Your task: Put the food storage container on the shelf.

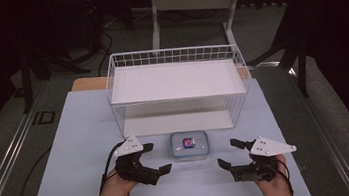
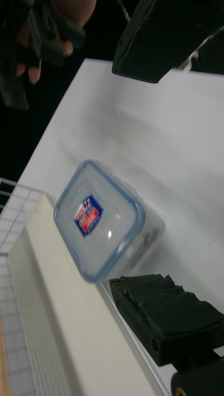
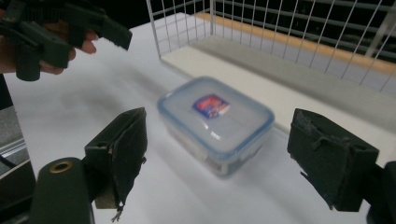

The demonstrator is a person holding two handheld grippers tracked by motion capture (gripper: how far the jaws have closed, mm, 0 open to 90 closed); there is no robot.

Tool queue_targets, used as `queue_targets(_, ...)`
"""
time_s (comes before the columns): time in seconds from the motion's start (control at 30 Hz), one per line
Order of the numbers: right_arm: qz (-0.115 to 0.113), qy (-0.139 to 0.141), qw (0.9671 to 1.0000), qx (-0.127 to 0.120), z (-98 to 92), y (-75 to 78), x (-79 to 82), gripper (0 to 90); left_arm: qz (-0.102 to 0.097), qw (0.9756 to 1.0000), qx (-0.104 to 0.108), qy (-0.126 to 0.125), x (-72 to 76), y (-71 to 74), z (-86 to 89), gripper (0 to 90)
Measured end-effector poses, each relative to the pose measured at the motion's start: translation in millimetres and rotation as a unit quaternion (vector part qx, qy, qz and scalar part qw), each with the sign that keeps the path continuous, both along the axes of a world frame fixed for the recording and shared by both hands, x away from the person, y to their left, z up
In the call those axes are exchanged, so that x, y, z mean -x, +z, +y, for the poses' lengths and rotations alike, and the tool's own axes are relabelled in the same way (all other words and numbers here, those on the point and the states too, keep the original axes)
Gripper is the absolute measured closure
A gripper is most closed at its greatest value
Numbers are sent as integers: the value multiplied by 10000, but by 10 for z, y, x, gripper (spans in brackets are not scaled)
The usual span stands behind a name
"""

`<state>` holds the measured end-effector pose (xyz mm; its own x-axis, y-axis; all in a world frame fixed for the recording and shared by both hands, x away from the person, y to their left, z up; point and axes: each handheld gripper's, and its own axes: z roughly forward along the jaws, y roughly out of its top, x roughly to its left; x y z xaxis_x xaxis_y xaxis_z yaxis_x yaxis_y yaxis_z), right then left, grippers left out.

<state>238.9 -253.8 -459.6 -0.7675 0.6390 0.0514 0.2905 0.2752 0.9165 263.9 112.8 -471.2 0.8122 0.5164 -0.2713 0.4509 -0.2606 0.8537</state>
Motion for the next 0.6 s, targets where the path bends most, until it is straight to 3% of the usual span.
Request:
queue_targets(0.03,-47,0,10000,-22,0,21,-15,199,8,10000,-26,-55,-5,12,-4,24)
queue_targets(0.07,-24,-12,10000,-23,2,46,-35,199,-138,9999,-74,13,-4,22,-5,25)
queue_targets(0.1,-9,20,10000,-58,1,71,-58,199,-373,9986,-303,228,3,46,-7,26)
queue_targets(0.13,10,49,9999,-96,4,101,-86,199,-414,9981,-357,293,1,63,-9,37)
queue_targets(0.2,8,22,10000,-17,14,146,-124,197,-309,9983,-338,349,-31,110,-6,25)
queue_targets(0.3,61,-39,10000,-36,35,211,-186,161,-130,9994,-148,272,-90,174,-17,25)
queue_targets(0.47,155,-148,9998,-11,96,264,-282,133,12,9997,-214,126,-208,236,-107,24)
queue_targets(0.6,297,-185,9994,9,132,264,-370,123,37,9997,-205,151,-278,269,-184,24)
